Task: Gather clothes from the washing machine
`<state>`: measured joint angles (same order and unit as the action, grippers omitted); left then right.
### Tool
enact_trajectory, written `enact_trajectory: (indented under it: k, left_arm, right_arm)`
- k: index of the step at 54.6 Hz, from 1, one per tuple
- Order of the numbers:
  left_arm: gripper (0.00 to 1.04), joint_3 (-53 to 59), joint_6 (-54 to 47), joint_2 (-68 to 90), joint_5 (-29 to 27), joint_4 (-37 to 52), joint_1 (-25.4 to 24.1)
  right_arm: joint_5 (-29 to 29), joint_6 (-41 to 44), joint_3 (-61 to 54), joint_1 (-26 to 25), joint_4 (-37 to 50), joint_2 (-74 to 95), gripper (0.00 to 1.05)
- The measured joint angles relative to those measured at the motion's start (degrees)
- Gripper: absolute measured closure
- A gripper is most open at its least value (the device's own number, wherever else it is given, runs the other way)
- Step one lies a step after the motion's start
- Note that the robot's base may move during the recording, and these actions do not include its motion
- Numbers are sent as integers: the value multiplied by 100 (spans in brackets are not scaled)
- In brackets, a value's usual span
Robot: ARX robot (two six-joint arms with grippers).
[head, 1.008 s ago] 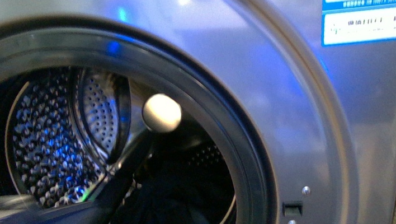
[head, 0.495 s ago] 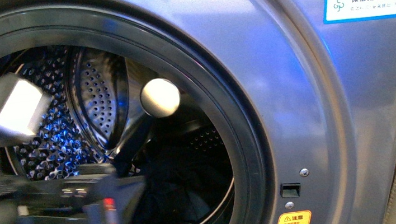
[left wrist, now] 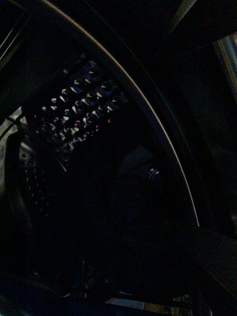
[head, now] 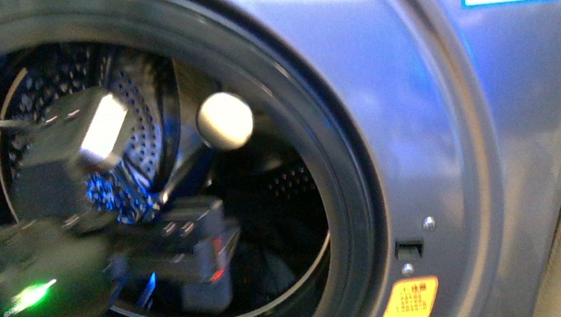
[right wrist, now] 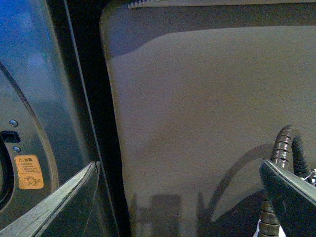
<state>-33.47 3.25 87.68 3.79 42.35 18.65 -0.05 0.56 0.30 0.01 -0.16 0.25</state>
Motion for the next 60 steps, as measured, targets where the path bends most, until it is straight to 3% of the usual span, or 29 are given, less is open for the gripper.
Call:
enact_trajectory:
  k: [35, 60]
  left_arm:
    - [7, -1147, -55, 1191, -79, -155, -212]
    - [7, -2706, -59, 2428, -98, -732, -367]
  right_arm:
    - [0, 0, 0, 0, 0, 0, 8]
    - [0, 0, 0, 0, 0, 0, 8]
